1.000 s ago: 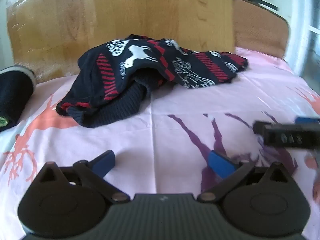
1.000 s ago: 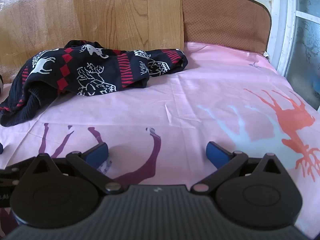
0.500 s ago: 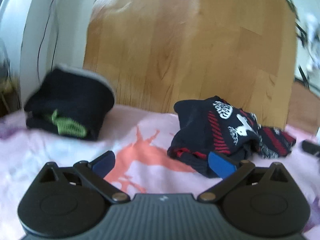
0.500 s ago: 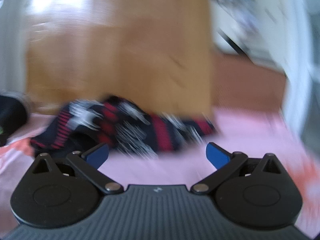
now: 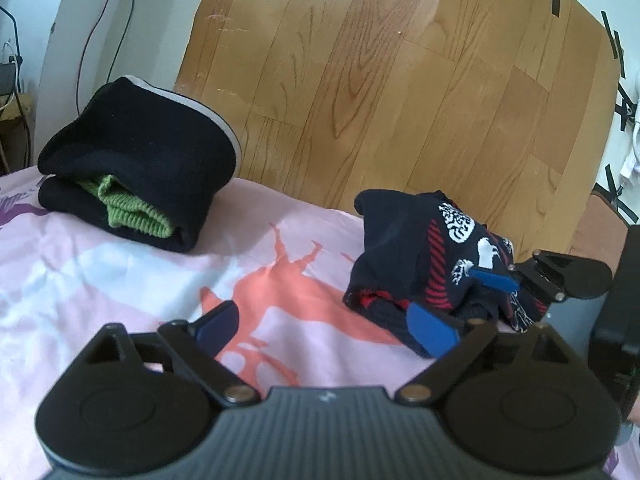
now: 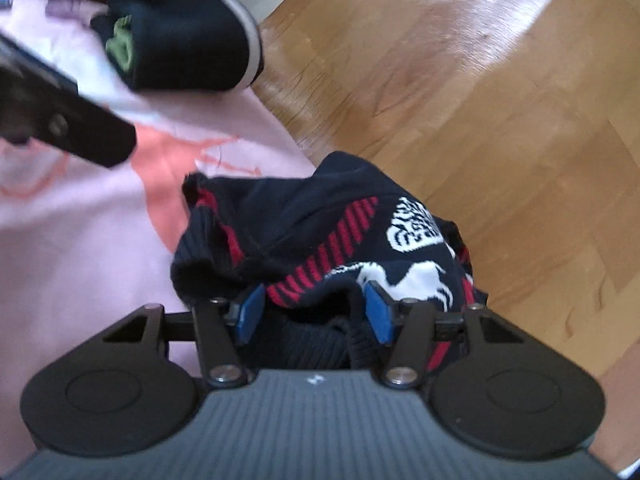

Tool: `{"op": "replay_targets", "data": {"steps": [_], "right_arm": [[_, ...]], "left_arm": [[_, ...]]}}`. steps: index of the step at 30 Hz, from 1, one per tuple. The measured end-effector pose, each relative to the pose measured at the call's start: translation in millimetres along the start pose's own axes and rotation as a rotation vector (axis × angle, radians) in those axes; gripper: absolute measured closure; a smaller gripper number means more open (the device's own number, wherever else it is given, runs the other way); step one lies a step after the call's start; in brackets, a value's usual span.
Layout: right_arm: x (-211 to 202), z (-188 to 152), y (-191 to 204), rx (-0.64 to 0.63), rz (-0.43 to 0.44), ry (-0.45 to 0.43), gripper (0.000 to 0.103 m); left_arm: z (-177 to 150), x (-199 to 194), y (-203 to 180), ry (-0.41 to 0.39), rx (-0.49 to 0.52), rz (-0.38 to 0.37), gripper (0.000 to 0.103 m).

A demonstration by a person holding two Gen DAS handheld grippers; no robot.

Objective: Fold small clothes
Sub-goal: 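Lift the navy sweater high with the right gripper, letting it hang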

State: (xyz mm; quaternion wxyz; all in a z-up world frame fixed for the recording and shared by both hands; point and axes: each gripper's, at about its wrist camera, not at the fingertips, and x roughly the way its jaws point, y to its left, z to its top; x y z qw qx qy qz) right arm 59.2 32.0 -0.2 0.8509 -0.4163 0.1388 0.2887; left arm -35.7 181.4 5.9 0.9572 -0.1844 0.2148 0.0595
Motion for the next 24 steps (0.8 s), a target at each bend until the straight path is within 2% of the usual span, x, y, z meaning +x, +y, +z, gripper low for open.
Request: {"op": "replay_targets", "data": {"steps": [1,3,4,7,13,17,19,20,22,24], "right_arm": [[-2,0,-2,-0.011,0.001,-0.001,0.051],[-6,1,-4,-0.042,-0.022,-0.016,0.069],[-9,2,-7,-0.045,-0.030,-0.023,0.071],[-23,-1,-7,-0.079,-0.016,-0.060,0.068],[-36,-6,19,-0.314,-0.013,-0.124,0.056],[-12,-1,24,-0.370,-0.012,-0.063,0.058],[-1,3,17,-0.349,-0.012,-0.035,0.069],[2,7,11,-0.326,-0.003,-0.020,0.096],[-4,15,-4,-0.252,0.007,-0.042,0.097],[-17,23,-19,-0.215,-0.056,-0.104,0.097]], "left_arm": [[0,0,-1,0.001,0.003,0.001,0.013],[-1,0,-2,0.005,0.013,0.002,0.016],[-2,-2,-3,0.000,0.016,0.005,0.016],[-1,-3,-3,-0.005,0.026,0.007,0.016],[-1,-1,-5,0.005,0.030,-0.006,0.016],[-1,0,-4,0.007,0.028,-0.013,0.016],[-1,1,-4,0.010,0.029,-0.020,0.016],[-1,1,-5,0.011,0.029,-0.021,0.016],[-1,3,-5,0.012,0.032,-0.026,0.016],[-1,3,-7,0.005,0.045,-0.027,0.016]]}}
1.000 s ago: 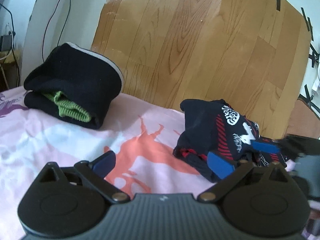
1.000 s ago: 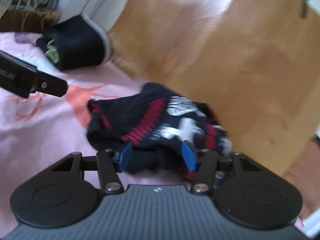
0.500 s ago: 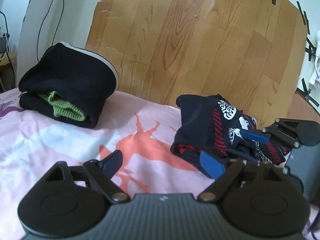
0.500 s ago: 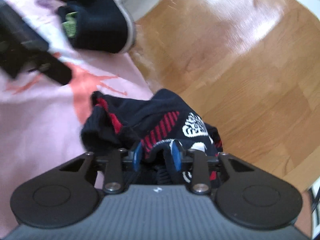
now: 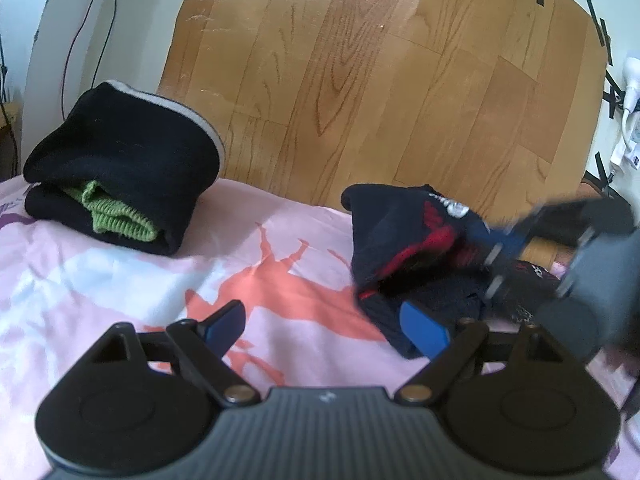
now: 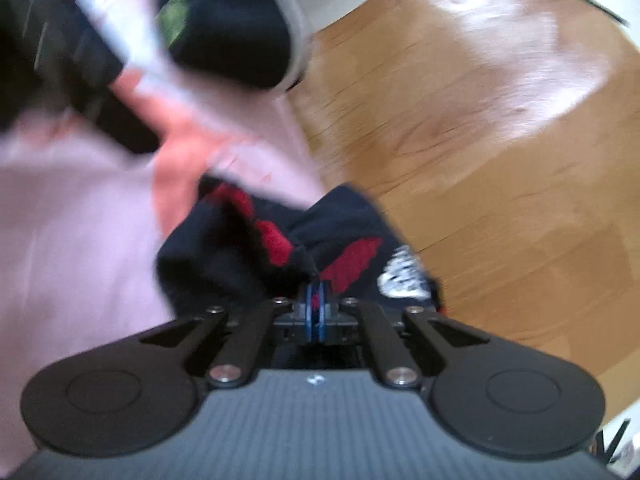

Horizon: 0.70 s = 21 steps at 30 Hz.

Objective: Fold small clothes
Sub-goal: 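Lift the navy sweater high with the right gripper, letting it hang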

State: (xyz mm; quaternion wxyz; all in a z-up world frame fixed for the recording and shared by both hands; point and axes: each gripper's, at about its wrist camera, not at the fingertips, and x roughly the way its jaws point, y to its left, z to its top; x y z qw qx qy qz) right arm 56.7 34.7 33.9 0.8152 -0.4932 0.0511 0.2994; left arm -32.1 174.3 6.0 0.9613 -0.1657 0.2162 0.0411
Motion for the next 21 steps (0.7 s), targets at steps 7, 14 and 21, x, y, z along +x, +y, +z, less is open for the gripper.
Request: {"op": "replay_targets", "data": {"steps": [7,14,21], "right_arm": [[-61,16,-74,0.159,-0.279,-0.166,0.098],[-133,9,-135,0.251,-0.480,-0.248,0.098],[-177,11,-174,0.246,-0.552,-0.251,0.098]], "left_arm": [[-6,-10,-27,-0.072,0.170,-0.041,0.013],[-23,-27,-71,-0.160,0.342,-0.082,0.012],[-22,-57,-155,-0.287,0.418,-0.171,0.001]]}}
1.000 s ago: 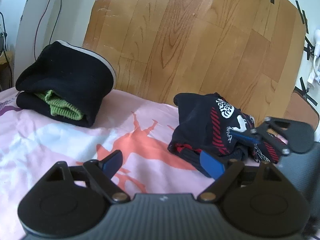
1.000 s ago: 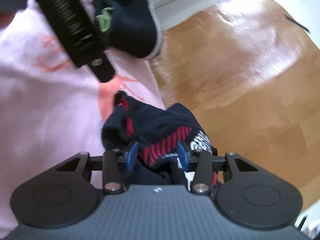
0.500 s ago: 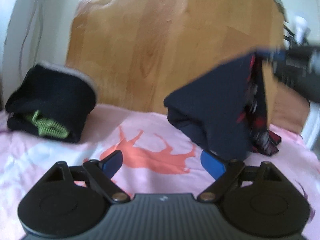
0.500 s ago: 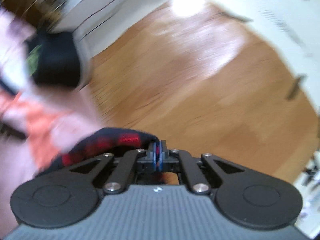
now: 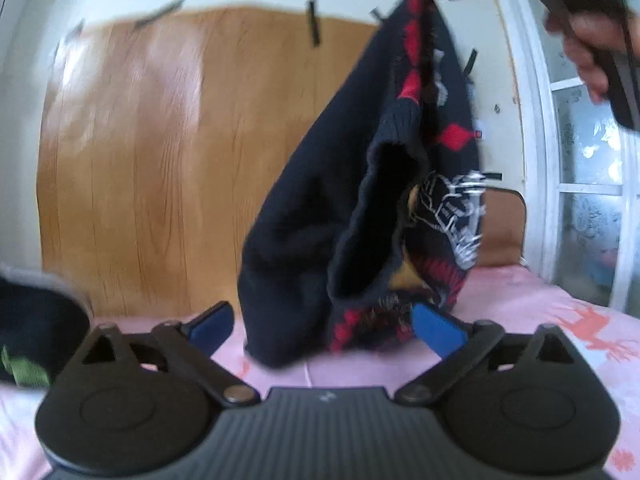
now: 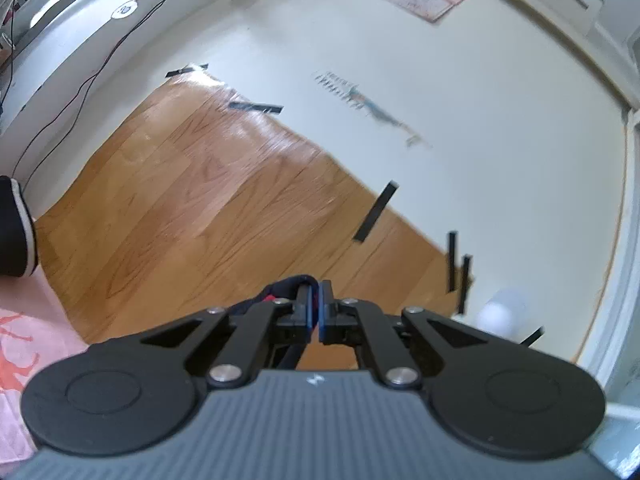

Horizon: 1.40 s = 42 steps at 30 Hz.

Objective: Fold small clothes
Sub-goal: 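Lift the navy sweater high with the right gripper, letting it hang, then grasp the hanging sweater with the left gripper while the right gripper holds it up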

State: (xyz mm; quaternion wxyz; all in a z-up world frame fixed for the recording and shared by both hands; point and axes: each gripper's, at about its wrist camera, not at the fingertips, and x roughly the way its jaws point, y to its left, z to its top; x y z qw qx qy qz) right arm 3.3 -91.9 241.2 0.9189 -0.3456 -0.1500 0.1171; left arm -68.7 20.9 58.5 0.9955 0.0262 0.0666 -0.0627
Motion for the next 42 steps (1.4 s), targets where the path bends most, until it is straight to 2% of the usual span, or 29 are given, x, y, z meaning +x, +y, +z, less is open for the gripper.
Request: {"op": "replay_targets", "data": {"steps": [2,7,10,13,16,18,23,25,27,34,37,40,42], "right_arm": [[-9,7,-9,-0.017,-0.023,-0.027,0.098],[-31,26,-29,-0.029,-0.056,-0.069,0.098],[-41,35,-40,-0.054,-0.071,-0.086,0.098],[-48,39,-54,-0.085,-0.115,-0.106,0.098],[-55,43,-73,-0.071,-0.147,-0.108,0.098],[-60,45,-84,-0.060,-0.165,-0.110,0.098],[-78,50,-99,-0.077,-0.211,-0.138,0.098],[-85,51,-105,-0.081,-0.232,-0.139,0.098],[-91,50,-110,-0.078,-0.249,-0.129,0.098],[-94,41,-111,-0.078,-0.256,-0.094,0.098],[-94,43,-107,-0.077,-0.255,-0.104,0.098],[-96,49,-104,-0.073,-0.251,-0.125,0.098],[-98,55,-103,-0.073,-0.249,-0.139,0.098]], "left_arm": [[9,8,-14,-0.028,0.045,0.016,0.001],[16,29,-36,-0.019,0.039,-0.040,0.001],[10,19,-53,-0.058,0.074,-0.078,0.001],[6,12,-49,-0.068,0.051,-0.106,0.001],[9,4,-43,-0.099,0.016,-0.121,0.001],[17,-2,-47,-0.124,0.026,-0.118,0.001],[19,-8,-57,-0.159,0.045,-0.144,0.008],[15,-7,-59,-0.149,0.046,-0.131,0.014],[14,-11,-63,-0.132,0.035,-0.166,0.016],[6,-72,-94,-0.288,0.042,-0.211,0.017],[2,-88,-112,-0.337,0.120,-0.248,0.017],[-6,-86,-140,-0.371,0.243,-0.251,0.019],[-8,-78,-156,-0.367,0.290,-0.271,0.021]]}}
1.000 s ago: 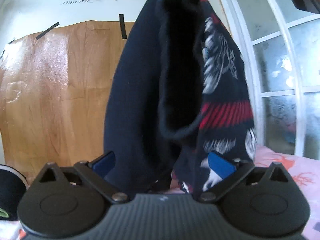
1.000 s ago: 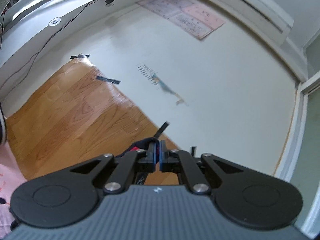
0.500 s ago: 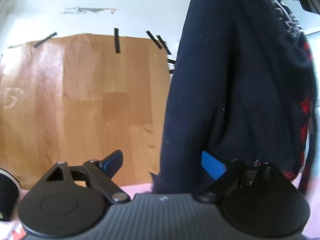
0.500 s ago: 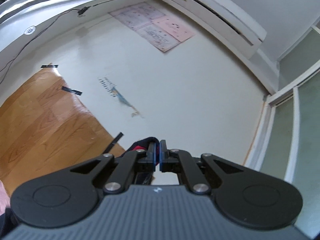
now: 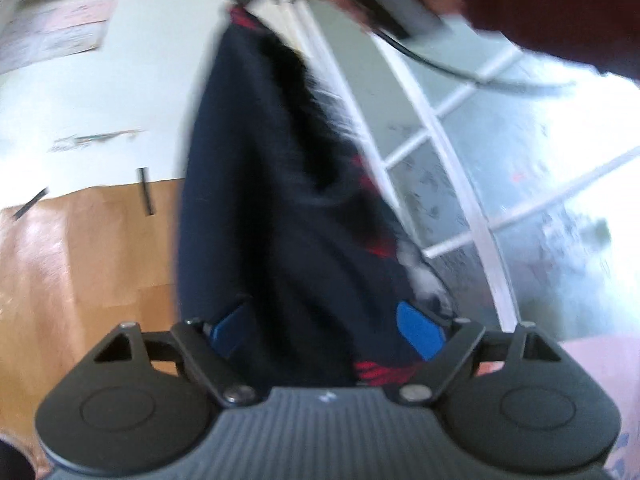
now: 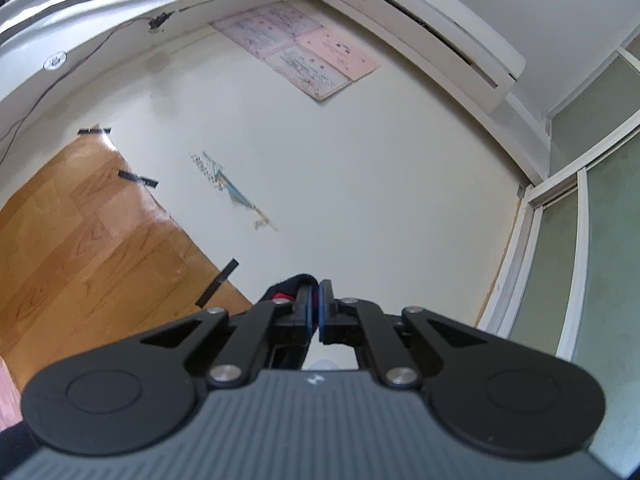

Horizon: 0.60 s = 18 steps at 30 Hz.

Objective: Fold small clothes
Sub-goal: 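Grasp the hanging sweater with the left gripper while the right gripper holds it up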

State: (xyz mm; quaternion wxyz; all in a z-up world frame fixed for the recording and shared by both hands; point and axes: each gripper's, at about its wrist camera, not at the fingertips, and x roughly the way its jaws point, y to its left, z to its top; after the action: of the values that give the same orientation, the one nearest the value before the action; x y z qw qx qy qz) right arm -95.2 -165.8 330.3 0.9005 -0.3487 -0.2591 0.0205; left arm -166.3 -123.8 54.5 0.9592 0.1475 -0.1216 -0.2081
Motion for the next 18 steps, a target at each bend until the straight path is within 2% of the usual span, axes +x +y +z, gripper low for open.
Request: {"op": "replay_targets", "data": {"steps": [2,5,9,13,17,18], "right_arm": [[-1,6,0,0.004,0.005,-0.007,0.098],[-5,14,-3,0.004,0.013,-0.017,0.098],[-14,23,-11,-0.013,-0.007,-0.045,0.098],[-19,34,-23,0.027,-0.017,-0.073,0.098],[-25,48,-26,0.045,-0.007,-0.122,0.098],[-26,51,-27,0.048,-0.004,-0.130,0.098]], "left_arm": [[-3,8,-16,-0.016,0.044,-0.037,0.020],[-8,21,-30,-0.029,0.111,-0.049,0.019],[-10,30,-25,0.009,0.046,-0.073,0.014],[4,40,-21,-0.016,0.014,-0.063,0.004],[16,58,-30,-0.037,0.026,-0.068,0.003],[18,61,-34,-0.041,0.030,-0.069,0.005]]}}
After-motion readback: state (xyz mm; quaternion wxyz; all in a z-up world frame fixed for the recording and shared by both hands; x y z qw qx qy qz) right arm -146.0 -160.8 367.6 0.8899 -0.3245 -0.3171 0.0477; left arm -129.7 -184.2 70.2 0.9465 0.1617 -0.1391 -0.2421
